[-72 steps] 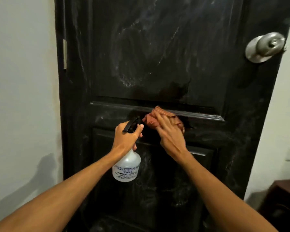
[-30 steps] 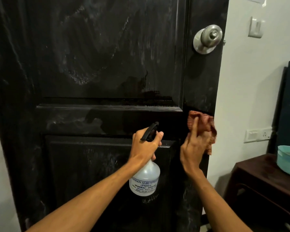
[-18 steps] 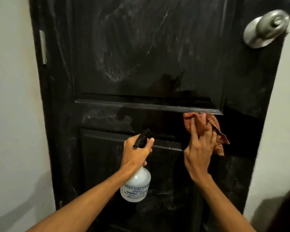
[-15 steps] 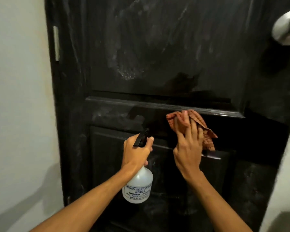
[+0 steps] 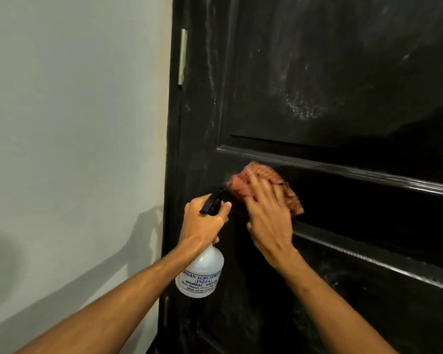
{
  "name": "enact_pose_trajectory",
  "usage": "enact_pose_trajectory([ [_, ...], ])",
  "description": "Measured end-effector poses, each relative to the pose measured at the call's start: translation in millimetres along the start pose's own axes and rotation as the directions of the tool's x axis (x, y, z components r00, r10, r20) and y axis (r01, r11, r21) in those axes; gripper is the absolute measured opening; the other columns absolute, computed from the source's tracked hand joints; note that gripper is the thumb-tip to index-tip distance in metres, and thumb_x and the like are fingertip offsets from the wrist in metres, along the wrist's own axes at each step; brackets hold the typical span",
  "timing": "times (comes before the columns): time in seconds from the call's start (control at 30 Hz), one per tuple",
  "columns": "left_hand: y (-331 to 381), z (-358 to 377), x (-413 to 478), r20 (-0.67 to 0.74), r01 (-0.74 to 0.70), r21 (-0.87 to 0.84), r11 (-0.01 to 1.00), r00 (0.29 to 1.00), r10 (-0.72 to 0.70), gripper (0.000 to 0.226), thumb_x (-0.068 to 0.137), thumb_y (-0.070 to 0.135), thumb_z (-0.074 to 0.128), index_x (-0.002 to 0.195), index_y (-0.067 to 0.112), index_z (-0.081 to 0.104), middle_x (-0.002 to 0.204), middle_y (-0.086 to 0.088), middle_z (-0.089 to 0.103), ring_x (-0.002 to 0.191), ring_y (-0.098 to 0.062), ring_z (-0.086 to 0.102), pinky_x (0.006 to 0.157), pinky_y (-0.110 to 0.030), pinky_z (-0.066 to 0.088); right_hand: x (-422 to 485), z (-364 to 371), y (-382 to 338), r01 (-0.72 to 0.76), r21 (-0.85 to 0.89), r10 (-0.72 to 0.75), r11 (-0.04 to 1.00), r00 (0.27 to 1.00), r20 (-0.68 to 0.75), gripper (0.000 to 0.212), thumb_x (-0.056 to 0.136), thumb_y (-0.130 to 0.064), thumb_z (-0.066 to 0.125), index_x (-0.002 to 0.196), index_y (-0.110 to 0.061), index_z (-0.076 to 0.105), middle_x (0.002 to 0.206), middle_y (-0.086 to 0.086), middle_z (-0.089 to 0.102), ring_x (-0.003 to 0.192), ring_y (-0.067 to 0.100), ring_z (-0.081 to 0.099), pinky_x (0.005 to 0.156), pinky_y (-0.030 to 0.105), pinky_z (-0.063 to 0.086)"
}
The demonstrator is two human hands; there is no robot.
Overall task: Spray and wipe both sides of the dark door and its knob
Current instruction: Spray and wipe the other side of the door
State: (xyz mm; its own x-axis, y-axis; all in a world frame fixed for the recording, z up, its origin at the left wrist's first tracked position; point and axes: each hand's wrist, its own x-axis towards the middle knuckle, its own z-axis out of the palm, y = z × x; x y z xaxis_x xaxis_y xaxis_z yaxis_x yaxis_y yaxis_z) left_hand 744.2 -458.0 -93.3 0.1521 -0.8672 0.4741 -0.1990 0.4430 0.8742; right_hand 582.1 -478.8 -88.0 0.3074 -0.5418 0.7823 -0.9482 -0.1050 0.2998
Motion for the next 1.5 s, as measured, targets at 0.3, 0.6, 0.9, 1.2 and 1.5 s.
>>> enact_pose_trajectory([
  [0.3,-38.0,-44.5,29.4,-0.105,0.071,0.013,0.997,0.992,-0.069,0.017,0.098,0.021,0.073,0.084,0.013,0.070,0.078,-0.019,0.074,0.035,-0.007,0.054,0.037,-0.023,0.044,39.8,36.3,-54.9,0.189,-0.005,-0.188,0.982,0.980,0.066,0.067,0.085,-0.021,0.039,0.150,-0.013,0.049,0.169,0.013,0.022,0.152,0.031,0.027,0.123,0.044,0.018],
  [0.6,-81.8,-87.2,43.3,-0.169,0.063,0.028,0.998,0.984,-0.057,0.015,0.098,0.023,0.073,0.094,0.009,0.073,0.077,-0.014,0.075,0.035,-0.007,0.057,0.036,-0.020,0.043,88.0,74.6,-116.6,0.401,-0.055,-0.381,0.914,0.899,0.215,0.063,0.099,-0.026,0.028,0.161,-0.016,0.029,0.172,0.012,0.005,0.158,0.031,0.005,0.128,0.047,-0.003],
  [0.9,-107.4,-107.9,34.1,-0.187,0.037,0.027,0.999,0.982,-0.031,0.015,0.099,0.021,0.072,0.089,0.011,0.070,0.076,-0.014,0.074,0.037,-0.010,0.058,0.038,-0.024,0.046,137.6,52.3,-104.9,0.359,-0.182,-0.337,0.915,0.931,0.142,0.069,0.093,-0.030,0.037,0.160,-0.016,0.031,0.171,0.012,0.012,0.158,0.033,0.007,0.128,0.052,0.004],
  [1.2,-169.2,-100.4,-20.2,-0.117,0.121,0.005,0.993,0.986,-0.120,0.012,0.099,0.025,0.072,0.089,0.017,0.071,0.074,-0.012,0.074,0.037,-0.009,0.056,0.038,-0.025,0.045,22.4,120.9,-149.9,0.535,0.004,-0.504,0.845,0.793,0.344,0.064,0.098,-0.023,0.043,0.161,-0.015,0.030,0.171,0.011,0.012,0.158,0.029,0.008,0.127,0.045,-0.003],
  [1.5,-218.8,-86.3,-41.7,-0.127,0.186,0.026,0.982,0.975,-0.181,0.020,0.100,0.023,0.070,0.084,0.012,0.071,0.073,-0.022,0.070,0.037,-0.010,0.053,0.037,-0.022,0.043,5.8,121.1,-139.1,0.574,-0.116,-0.514,0.811,0.792,0.330,0.068,0.085,-0.026,0.030,0.150,-0.016,0.050,0.170,0.013,0.018,0.155,0.033,0.018,0.126,0.049,0.000],
])
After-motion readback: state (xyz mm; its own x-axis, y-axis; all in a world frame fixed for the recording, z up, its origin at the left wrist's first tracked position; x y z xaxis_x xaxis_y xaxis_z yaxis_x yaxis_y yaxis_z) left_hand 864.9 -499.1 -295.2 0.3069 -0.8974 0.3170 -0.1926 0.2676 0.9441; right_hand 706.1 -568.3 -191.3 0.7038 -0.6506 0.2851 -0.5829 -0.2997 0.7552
